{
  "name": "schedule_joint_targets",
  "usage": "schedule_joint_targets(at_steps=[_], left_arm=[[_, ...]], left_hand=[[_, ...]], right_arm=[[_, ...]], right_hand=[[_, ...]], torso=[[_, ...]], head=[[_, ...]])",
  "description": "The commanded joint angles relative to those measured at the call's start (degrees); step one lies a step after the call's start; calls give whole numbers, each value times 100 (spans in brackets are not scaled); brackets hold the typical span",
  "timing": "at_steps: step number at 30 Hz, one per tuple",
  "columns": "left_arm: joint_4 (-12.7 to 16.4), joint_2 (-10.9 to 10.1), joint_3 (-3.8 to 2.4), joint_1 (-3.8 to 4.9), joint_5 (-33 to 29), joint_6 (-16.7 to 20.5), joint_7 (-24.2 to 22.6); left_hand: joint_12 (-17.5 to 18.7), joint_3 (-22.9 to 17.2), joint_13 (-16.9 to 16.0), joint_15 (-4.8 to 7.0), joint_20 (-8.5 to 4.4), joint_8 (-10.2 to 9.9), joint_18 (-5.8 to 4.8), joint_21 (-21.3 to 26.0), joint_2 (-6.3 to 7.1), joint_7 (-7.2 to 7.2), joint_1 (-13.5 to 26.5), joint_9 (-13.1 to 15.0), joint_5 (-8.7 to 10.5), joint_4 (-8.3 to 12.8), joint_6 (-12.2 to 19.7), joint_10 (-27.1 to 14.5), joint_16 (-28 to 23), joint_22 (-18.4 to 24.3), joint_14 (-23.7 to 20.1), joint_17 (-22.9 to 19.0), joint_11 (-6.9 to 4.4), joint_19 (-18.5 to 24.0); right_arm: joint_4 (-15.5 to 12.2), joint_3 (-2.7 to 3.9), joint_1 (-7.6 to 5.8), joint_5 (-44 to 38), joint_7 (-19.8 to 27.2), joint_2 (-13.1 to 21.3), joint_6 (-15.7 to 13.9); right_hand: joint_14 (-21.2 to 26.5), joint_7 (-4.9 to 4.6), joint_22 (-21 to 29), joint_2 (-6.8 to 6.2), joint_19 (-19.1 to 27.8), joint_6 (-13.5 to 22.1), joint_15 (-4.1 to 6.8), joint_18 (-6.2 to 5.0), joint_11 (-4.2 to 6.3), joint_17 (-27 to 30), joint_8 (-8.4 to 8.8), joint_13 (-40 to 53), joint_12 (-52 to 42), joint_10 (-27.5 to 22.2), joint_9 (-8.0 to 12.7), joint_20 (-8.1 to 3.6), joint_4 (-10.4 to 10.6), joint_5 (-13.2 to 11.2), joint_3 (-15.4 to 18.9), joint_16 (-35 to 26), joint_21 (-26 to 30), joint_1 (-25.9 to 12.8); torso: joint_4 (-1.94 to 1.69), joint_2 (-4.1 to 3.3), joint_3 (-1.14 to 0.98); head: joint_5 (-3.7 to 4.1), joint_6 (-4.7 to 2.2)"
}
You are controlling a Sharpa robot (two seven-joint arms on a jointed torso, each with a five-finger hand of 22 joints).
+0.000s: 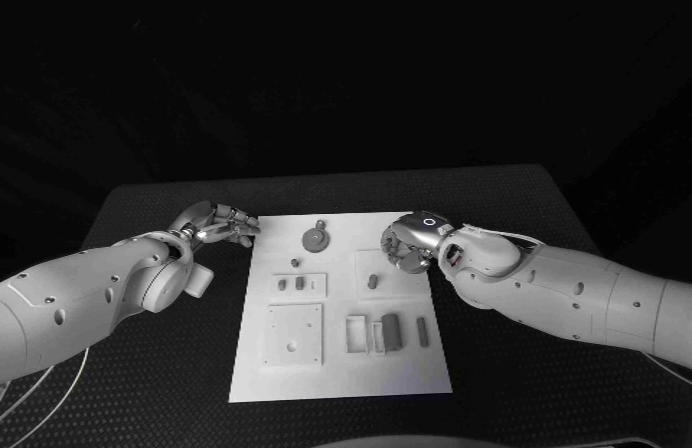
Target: Assemble the parts on the task board
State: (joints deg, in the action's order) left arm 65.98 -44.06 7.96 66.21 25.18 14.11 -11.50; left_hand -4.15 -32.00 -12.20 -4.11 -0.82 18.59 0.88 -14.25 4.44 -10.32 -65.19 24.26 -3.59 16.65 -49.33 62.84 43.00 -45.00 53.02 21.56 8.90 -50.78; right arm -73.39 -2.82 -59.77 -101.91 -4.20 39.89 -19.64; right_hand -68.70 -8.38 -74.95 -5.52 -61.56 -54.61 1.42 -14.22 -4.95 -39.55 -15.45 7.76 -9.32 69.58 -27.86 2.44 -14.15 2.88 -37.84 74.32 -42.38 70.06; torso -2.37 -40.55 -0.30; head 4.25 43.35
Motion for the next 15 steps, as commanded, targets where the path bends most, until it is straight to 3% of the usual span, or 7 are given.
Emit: schedule_joint_targets(at_steps=[1,15], left_arm=[[5,6,-5,4,-38,-94,-33],[-19,7,-5,4,-38,-111,-26]], left_hand=[[18,31,7,-27,-40,-7,-49,36,-19,-12,22,1,22,-5,42,-45,-22,8,-1,11,-8,16],[18,33,11,-26,-41,-7,-50,45,-21,-13,5,1,22,-2,47,-51,-35,13,2,21,-7,13]], right_arm=[[33,-27,45,-104,-70,3,296],[5,-29,51,-210,-147,-4,66]], right_hand=[[-45,-3,-84,8,-43,-67,15,-78,16,-1,-37,19,10,67,-5,-27,-36,-6,-89,39,-53,-85],[-177,113,-103,89,-188,-325,153,-78,156,-13,-225,125,-53,428,-94,-108,-173,-6,-230,90,-148,-237]], torso=[[-2,0,0],[-2,2,-3]], head=[[0,16],[6,18]])
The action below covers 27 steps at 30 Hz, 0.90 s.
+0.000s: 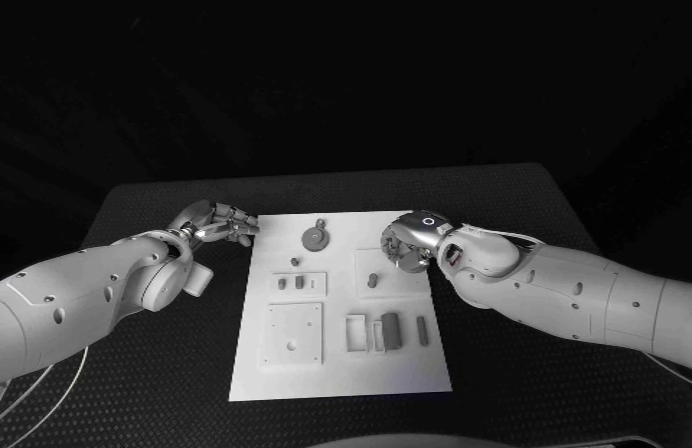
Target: Assemble the parts on the task board
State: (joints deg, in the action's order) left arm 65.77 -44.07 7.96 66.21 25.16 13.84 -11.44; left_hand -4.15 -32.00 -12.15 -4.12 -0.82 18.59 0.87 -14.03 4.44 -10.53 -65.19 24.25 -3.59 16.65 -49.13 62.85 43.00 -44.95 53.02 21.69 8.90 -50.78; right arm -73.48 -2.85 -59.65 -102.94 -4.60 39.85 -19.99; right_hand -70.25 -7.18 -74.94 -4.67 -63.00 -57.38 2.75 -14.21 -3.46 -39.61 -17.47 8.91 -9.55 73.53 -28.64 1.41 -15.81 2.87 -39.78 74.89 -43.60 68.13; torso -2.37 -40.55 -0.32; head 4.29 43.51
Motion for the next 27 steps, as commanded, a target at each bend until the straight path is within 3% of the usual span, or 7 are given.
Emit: schedule_joint_targets(at_steps=[1,27], left_arm=[[1,8,-5,4,-36,-84,-33],[-58,18,-5,3,-35,-76,-31]], left_hand=[[18,33,6,-26,-42,-7,-49,24,-22,7,4,1,22,-2,27,-51,-35,8,2,9,-6,13],[15,33,11,-26,-43,-3,-53,38,-25,7,-31,2,16,-1,28,-57,-57,16,9,29,-4,5]], right_arm=[[14,-26,39,-107,-108,1,107],[-107,-16,38,-83,-205,60,-154]], right_hand=[[-28,-4,-103,5,-50,-55,25,-79,12,-7,-28,15,-31,45,-20,-8,-9,-6,-39,34,-28,-48],[-91,42,-99,-2,-130,-151,85,-79,71,-22,-99,77,-37,184,-66,-54,-25,-5,-66,57,-63,-108]], torso=[[-2,1,-1],[-1,1,0]], head=[[1,3],[0,-11]])
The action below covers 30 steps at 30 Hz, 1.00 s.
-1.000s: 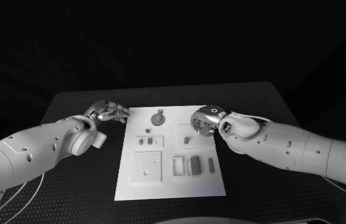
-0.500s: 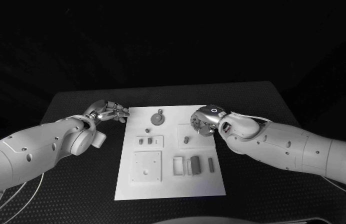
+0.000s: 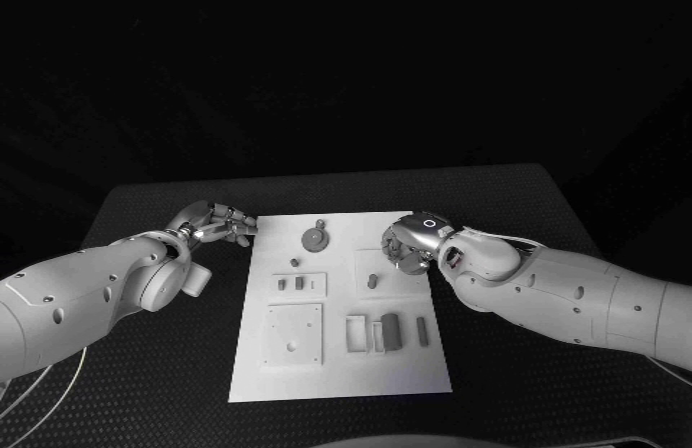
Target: Assemble the parts on the task board
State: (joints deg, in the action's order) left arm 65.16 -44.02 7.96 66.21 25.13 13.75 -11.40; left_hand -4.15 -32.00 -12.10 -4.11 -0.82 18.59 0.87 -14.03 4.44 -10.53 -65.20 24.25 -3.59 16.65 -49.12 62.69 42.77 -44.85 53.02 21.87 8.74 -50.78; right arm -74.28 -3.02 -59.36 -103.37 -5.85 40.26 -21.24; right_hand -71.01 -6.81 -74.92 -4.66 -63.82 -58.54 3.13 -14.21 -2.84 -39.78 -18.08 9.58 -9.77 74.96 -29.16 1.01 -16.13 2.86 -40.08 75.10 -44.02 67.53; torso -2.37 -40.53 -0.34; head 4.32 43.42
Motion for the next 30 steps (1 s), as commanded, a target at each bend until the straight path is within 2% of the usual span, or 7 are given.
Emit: schedule_joint_targets(at_steps=[1,14,22,30], left_arm=[[2,13,-5,3,-33,-66,-36],[-14,20,-5,3,-33,-68,-30],[-34,24,-5,3,-33,-76,-19],[-35,9,-5,3,-33,-65,-22]], left_hand=[[15,33,7,-26,-43,-3,-52,38,-25,7,-31,3,16,-1,27,-42,-35,7,9,11,11,5],[15,34,9,-26,-43,-3,-54,44,-24,7,-41,2,15,-1,30,-45,-44,10,10,19,12,2],[15,36,11,-26,-43,-4,-55,47,-23,6,-43,2,16,-2,32,-47,-49,11,11,23,13,0],[15,39,12,-27,-43,-4,-56,50,-21,5,-45,1,16,-3,34,-49,-53,13,13,27,14,-1]], right_arm=[[-36,7,8,-40,-81,24,-30],[-100,118,4,-1,-108,68,-17],[-145,160,-36,473,-106,119,101],[-418,191,-109,624,-116,262,125]], right_hand=[[-16,5,-101,-3,-50,-37,48,-79,10,-6,-39,11,-15,43,-15,-15,7,-5,-36,36,-22,-49],[-28,11,-101,-10,-67,-49,56,-79,18,-10,-49,22,-13,62,-23,-24,6,-5,-40,42,-30,-58],[-30,12,-100,-6,-70,-50,58,-79,20,-11,-50,24,-11,65,-25,-26,8,-4,-42,42,-30,-62],[-30,11,-99,1,-71,-46,59,-79,20,-11,-49,26,-7,65,-25,-27,10,-5,-44,41,-30,-69]], torso=[[-2,1,2],[-2,0,4],[-3,0,3],[6,-1,5]], head=[[-3,-5],[-12,-14],[-10,-17],[-25,-20]])
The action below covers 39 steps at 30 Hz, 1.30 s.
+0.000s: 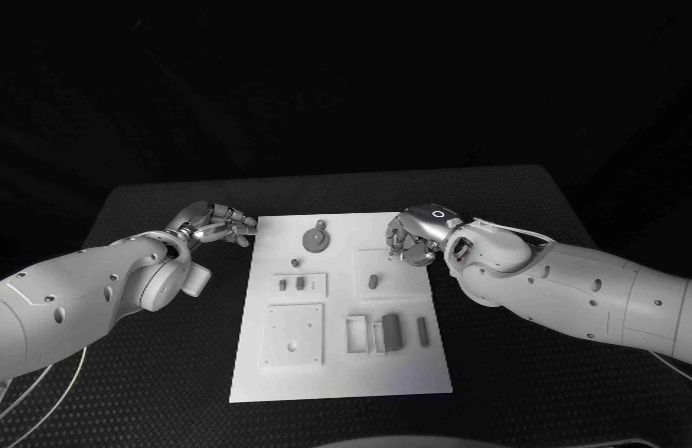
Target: Assemble the parts on the task board
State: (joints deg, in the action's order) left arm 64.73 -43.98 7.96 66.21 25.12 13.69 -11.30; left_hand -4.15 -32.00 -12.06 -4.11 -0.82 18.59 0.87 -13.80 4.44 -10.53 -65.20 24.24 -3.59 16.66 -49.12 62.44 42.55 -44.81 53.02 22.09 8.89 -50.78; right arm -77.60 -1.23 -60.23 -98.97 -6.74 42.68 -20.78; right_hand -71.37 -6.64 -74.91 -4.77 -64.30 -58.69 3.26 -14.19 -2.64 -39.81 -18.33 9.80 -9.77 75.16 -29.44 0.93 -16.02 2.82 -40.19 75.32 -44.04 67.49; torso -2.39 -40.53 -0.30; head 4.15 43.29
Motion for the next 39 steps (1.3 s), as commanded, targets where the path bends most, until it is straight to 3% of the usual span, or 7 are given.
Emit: schedule_joint_targets(at_steps=[1,8,14,22,31,34,39], left_arm=[[9,7,-5,4,-32,-59,-32],[17,8,-5,4,-32,-55,-31],[20,16,-6,4,-32,-25,-43],[-5,16,-8,7,-87,14,-53],[-30,43,-16,11,-115,37,-58],[-59,66,-18,11,-136,40,-59],[-109,87,-20,15,-176,53,-60]], left_hand=[[15,39,8,-27,-43,-4,-56,27,-21,5,-45,2,16,-3,35,-24,-32,8,13,6,-1,-1],[15,42,9,-27,-43,-5,-57,30,-19,4,-47,1,16,-3,36,-25,-36,10,13,10,0,-2],[14,43,10,-27,-43,-5,-58,33,-19,3,-48,1,16,-3,38,-26,-40,11,14,14,1,-4],[14,46,12,-27,-44,-4,-59,36,-16,3,-49,1,16,-3,38,-27,-45,13,16,19,1,-5],[13,49,13,-27,-44,-3,-59,40,-12,3,-53,1,16,-3,38,-27,-51,15,17,24,1,-7],[12,50,13,-27,-44,-3,-59,41,-11,3,-54,1,16,-3,37,-27,-52,15,18,26,1,-8],[11,52,14,-27,-44,-2,-60,43,-11,3,-54,1,16,-4,37,-27,-56,16,18,30,1,-9]], right_arm=[[-121,19,-30,188,-29,32,78],[-338,61,-55,221,-35,60,72],[-521,65,-56,221,-34,32,71],[-838,64,-57,100,-32,-122,110],[-1082,59,-59,-193,-27,-391,167],[-1103,32,-60,-274,-17,-503,211],[-1097,-120,-69,-383,7,-737,264]], right_hand=[[6,-6,-100,12,-23,-31,46,-81,1,-8,-24,4,-7,45,3,-20,-1,-1,-33,18,-28,-65],[6,-6,-99,14,-24,-29,47,-80,1,-8,-24,5,-4,45,2,-20,-1,-1,-34,18,-28,-69],[6,-6,-99,16,-24,-28,47,-81,1,-8,-24,6,-1,46,1,-21,-3,0,-35,17,-27,-71],[7,-6,-98,20,-25,-26,48,-81,2,-9,-24,8,2,46,0,-23,-5,0,-37,16,-26,-73],[8,-6,-97,22,-25,-25,49,-80,3,-9,-24,9,6,46,-2,-24,-9,0,-40,15,-25,-74],[8,-6,-97,23,-24,-24,49,-80,3,-10,-24,10,7,47,-2,-25,-11,0,-41,14,-25,-74],[8,-6,-97,25,-25,-24,49,-81,3,-10,-25,11,9,47,-3,-26,-13,0,-42,14,-25,-75]], torso=[[8,-2,2],[2,0,4],[-4,1,6],[1,1,5],[5,4,9],[5,8,10],[13,13,12]], head=[[-8,-6],[-10,-10],[-77,-19],[-258,-10],[-408,14],[-463,17],[-554,11]])
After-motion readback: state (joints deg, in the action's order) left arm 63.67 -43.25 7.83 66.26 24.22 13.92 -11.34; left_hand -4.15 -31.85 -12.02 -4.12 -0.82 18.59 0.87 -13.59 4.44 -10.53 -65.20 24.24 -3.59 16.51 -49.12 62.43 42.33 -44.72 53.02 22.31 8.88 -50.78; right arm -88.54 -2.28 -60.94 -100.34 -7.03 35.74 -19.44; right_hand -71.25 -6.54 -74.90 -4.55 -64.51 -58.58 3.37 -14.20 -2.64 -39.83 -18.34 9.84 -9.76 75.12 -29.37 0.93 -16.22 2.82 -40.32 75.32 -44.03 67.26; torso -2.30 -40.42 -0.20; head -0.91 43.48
